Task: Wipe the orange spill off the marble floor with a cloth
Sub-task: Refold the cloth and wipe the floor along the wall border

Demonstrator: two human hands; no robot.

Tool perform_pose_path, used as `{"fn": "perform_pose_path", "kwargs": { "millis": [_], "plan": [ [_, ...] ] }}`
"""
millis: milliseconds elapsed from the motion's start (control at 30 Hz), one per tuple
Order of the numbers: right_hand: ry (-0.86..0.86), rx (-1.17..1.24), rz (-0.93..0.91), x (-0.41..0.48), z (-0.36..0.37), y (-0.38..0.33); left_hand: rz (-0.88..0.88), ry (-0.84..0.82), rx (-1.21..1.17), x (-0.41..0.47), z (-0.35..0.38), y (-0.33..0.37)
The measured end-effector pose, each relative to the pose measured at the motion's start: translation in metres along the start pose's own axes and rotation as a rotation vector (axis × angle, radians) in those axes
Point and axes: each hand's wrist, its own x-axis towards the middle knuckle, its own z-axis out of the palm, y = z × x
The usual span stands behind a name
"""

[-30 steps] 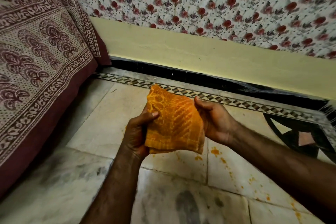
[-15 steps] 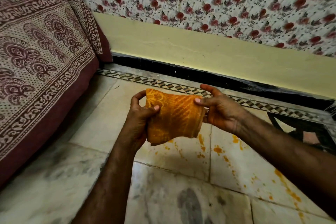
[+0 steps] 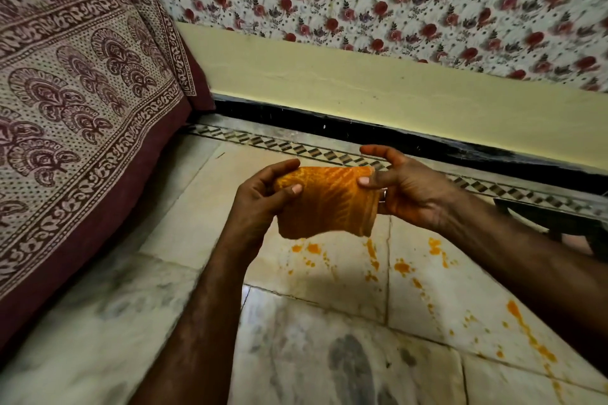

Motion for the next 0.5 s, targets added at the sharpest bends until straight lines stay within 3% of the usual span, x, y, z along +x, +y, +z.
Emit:
{"fn": "perform_pose_path", "kwargs": {
  "millis": [300,500],
  "plan": [
    [0.105,0.13,-0.155,0.011,0.001,0.009,0.027,0.049,0.109,-0.001,-0.008,-0.004],
    [0.048,-0.084,-0.192,0.013,-0.003,0.022,-0.038,0.056,0.362,-0.004,-0.019,-0.011]
  ]
}}
